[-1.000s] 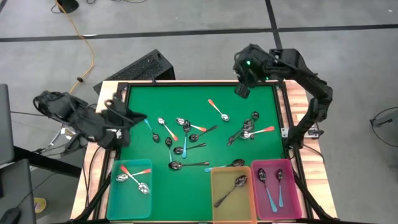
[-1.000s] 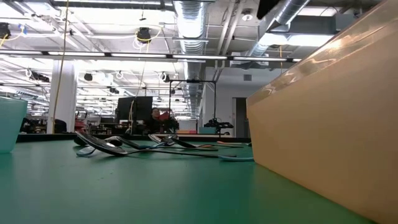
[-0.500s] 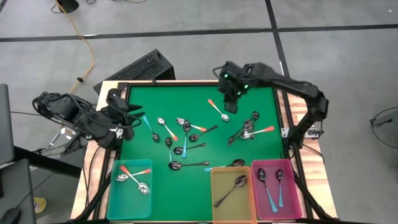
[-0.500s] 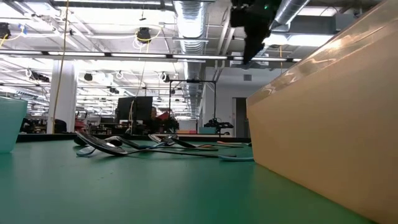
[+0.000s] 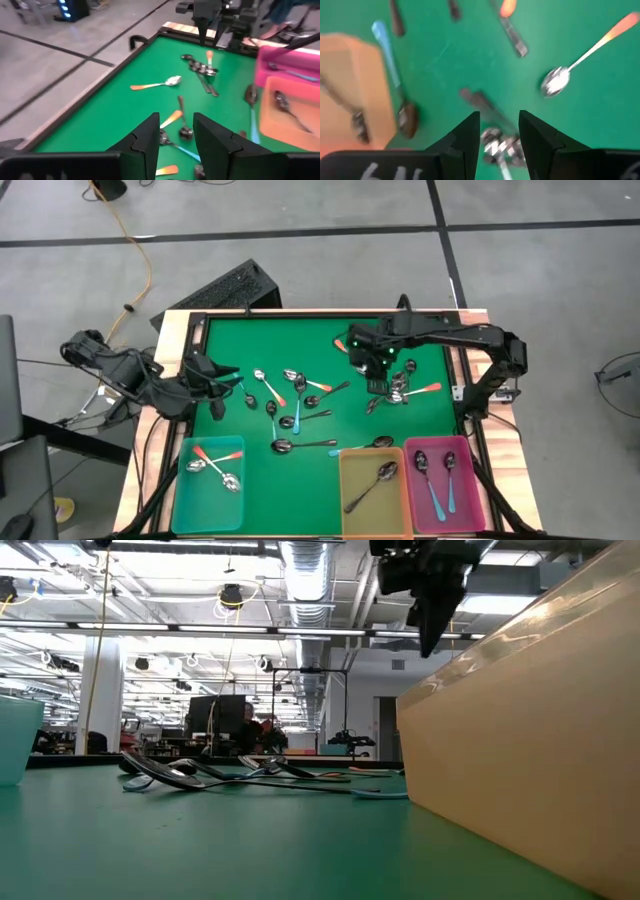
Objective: Sort silverware by color (type)
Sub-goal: Put the black spoon into the orange bin
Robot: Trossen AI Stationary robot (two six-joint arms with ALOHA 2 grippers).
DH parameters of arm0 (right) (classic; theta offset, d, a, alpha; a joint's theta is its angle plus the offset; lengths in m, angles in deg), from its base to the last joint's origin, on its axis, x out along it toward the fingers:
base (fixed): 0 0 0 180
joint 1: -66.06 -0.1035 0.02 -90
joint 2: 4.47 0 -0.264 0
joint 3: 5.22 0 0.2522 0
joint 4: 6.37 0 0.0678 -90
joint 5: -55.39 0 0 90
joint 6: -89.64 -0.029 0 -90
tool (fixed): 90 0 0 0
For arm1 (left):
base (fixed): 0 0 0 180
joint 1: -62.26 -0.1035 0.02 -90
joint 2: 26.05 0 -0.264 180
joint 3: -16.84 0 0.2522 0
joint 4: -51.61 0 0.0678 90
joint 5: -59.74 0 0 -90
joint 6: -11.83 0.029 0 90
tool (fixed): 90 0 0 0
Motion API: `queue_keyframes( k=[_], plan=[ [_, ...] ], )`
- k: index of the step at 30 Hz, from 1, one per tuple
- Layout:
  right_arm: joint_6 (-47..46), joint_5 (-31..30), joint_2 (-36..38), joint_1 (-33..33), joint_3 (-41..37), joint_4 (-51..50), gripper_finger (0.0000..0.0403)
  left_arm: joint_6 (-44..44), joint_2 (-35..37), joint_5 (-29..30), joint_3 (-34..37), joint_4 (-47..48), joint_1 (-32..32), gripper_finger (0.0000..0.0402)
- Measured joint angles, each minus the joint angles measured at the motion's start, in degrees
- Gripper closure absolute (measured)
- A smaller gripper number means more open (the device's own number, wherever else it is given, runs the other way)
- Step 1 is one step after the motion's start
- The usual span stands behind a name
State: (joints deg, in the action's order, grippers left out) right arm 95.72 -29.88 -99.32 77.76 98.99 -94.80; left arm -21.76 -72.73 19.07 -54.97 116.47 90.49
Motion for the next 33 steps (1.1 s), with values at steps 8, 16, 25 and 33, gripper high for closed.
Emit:
queue_keyframes(
  k=[8, 16, 25, 33],
  plan=[
    [-12.2, -0.1, 5.5, -8.1, 0.0, -8.8, 0.0259, 0.0, 6.1, -2.1, 8.7, -6.0, 0.0, 0.0297],
    [-12.4, -16.0, 13.4, -16.4, 0.0, 5.4, 0.0259, 0.7, 12.7, 1.0, 9.0, -5.5, 0.0, 0.0297],
    [-5.8, -9.4, 12.0, -9.5, -0.1, 4.1, 0.0259, 0.0, 20.6, 0.8, 10.6, -5.1, 0.0, 0.0297],
    [-14.5, -10.4, 15.1, 2.1, -16.0, 5.7, 0.0260, -6.8, 26.3, -5.2, 18.1, -3.7, 0.0, 0.0297]
  ],
)
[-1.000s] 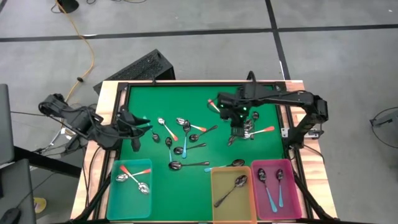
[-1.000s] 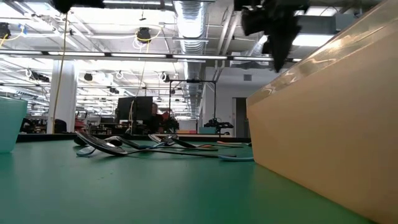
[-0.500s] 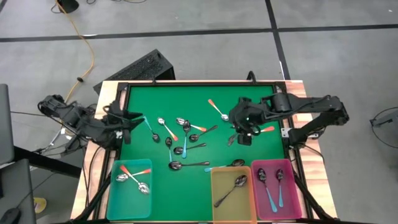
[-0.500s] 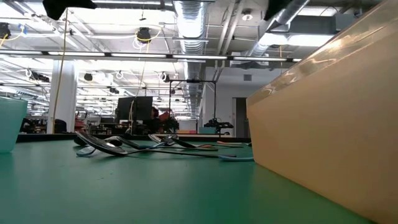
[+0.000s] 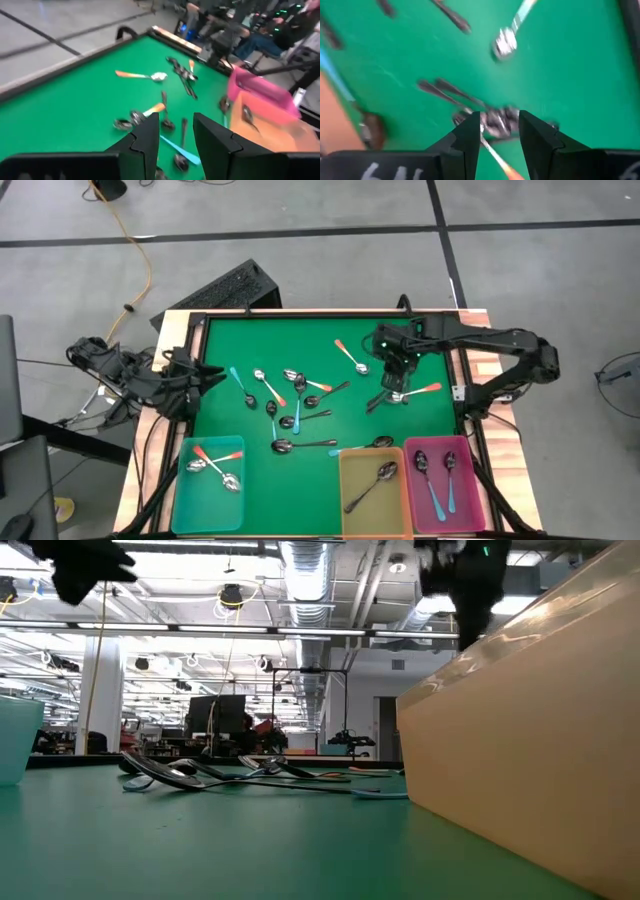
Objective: Sort silverware by color (type)
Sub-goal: Put the black spoon into the orange bin
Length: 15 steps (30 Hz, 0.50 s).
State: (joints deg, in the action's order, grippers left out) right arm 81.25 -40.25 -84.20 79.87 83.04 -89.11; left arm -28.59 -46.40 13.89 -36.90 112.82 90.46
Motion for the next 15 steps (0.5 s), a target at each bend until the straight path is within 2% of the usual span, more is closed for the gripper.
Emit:
queue_keyframes(
  k=[4, 9, 15],
  plan=[
    [-7.6, -0.8, 1.1, 6.0, -8.5, 5.0, 0.0260, -4.1, 2.3, -3.4, 3.1, 0.0, 0.0, 0.0297],
    [-23.6, -2.2, 1.7, 11.8, -15.5, 4.7, 0.0259, -5.3, 4.5, -4.0, 5.2, -0.1, 0.0, 0.0297],
    [-27.7, -2.1, 1.9, 12.5, -23.1, 10.8, 0.0259, -5.1, 6.3, -3.0, 5.5, 0.0, 0.0, 0.0297]
  ],
)
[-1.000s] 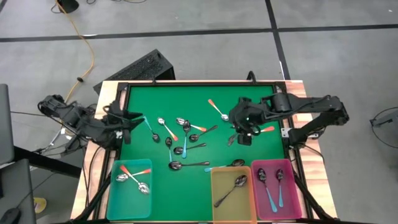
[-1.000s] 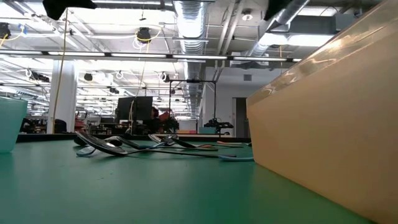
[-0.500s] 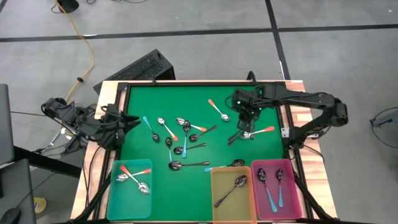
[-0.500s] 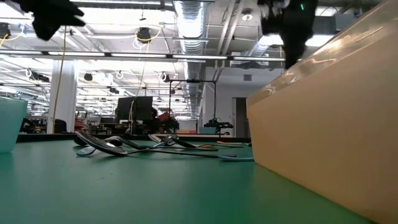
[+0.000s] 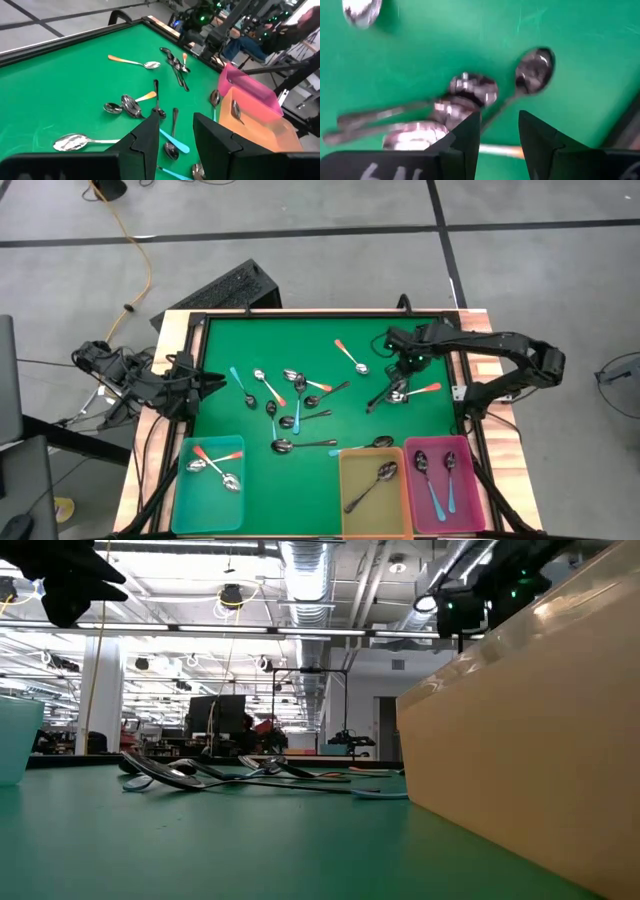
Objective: Sort silverware by color (type)
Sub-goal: Put the black spoon into the orange bin
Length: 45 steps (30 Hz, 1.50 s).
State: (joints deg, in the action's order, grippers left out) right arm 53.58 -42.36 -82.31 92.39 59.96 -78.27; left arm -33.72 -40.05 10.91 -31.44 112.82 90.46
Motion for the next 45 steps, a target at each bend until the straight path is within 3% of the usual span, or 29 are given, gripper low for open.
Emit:
queue_keyframes(
  k=[7, 16, 36, 45],
  plan=[
    [-2.4, 0.9, 0.0, 4.4, -7.9, 8.6, 0.0242, -0.9, 0.3, 0.1, 0.0, 0.0, 0.0, 0.0297],
    [-4.9, 0.2, 0.0, 7.1, -8.6, 10.0, 0.0191, -1.0, 0.3, 0.6, 0.0, -0.2, 0.0, 0.0297],
    [-16.0, -4.6, -0.2, 3.0, -8.6, 10.2, 0.0188, -0.4, 0.3, 0.4, 0.0, -0.2, 0.0, 0.0297],
    [-22.4, -4.0, -0.2, 2.5, -14.5, 16.0, 0.0188, 1.4, 0.3, 1.6, 0.0, -0.3, 0.0, 0.0297]
  ],
)
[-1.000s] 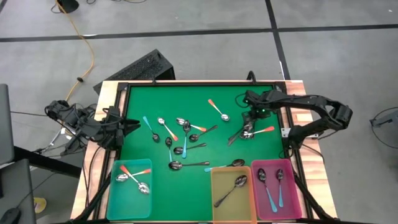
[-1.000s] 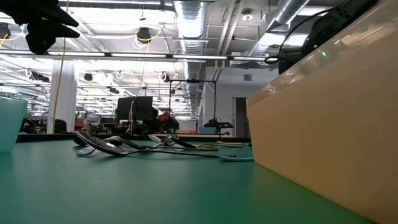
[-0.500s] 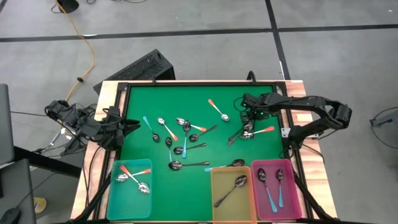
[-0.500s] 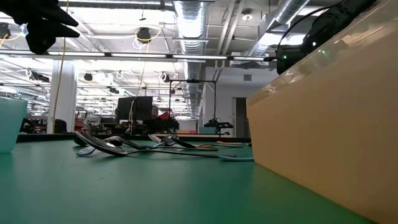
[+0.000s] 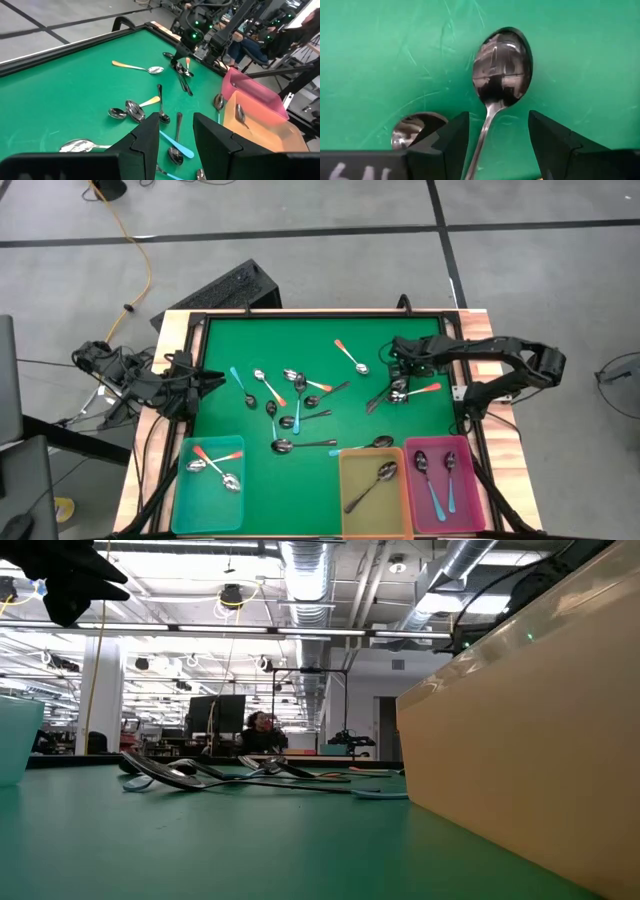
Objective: Sort silverware by color (type)
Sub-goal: Put the black spoon into the orange bin
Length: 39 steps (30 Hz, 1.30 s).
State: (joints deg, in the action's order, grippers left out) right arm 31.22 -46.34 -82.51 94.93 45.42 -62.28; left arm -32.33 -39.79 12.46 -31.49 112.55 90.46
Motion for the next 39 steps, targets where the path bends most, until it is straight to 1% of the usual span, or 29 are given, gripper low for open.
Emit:
queue_keyframes(
  k=[6, 10, 13, 21, 25, 33, 39],
  plan=[
    [-0.2, 1.1, 0.0, 0.0, -1.8, 4.4, 0.0190, 0.3, 0.0, 0.1, 0.0, -0.2, 0.0, 0.0297],
    [-0.2, 1.1, 0.0, 0.4, -1.9, 4.9, 0.0211, 0.0, 0.0, 0.2, 0.0, -0.4, 0.0, 0.0297],
    [-0.2, 1.1, 0.0, 0.5, -1.9, 4.9, 0.0244, -0.1, 0.0, 0.2, 0.0, -0.4, 0.0, 0.0297],
    [0.5, 0.0, 0.0, 0.5, -1.9, 5.1, 0.0352, -0.1, 0.0, 1.2, 0.0, -0.4, 0.0, 0.0297],
    [1.5, -0.1, 0.0, 0.5, -1.9, 5.3, 0.0391, -0.6, 0.0, 1.2, 0.0, -0.4, 0.0, 0.0297],
    [4.2, -0.2, 0.0, 0.5, -1.6, 8.0, 0.0394, -0.6, 0.0, 1.3, 0.0, -0.4, 0.0, 0.0297],
    [9.1, -0.6, 0.1, 1.5, 3.0, 8.3, 0.0395, -1.1, 0.0, 1.2, 0.0, -0.4, 0.0, 0.0297]
  ],
)
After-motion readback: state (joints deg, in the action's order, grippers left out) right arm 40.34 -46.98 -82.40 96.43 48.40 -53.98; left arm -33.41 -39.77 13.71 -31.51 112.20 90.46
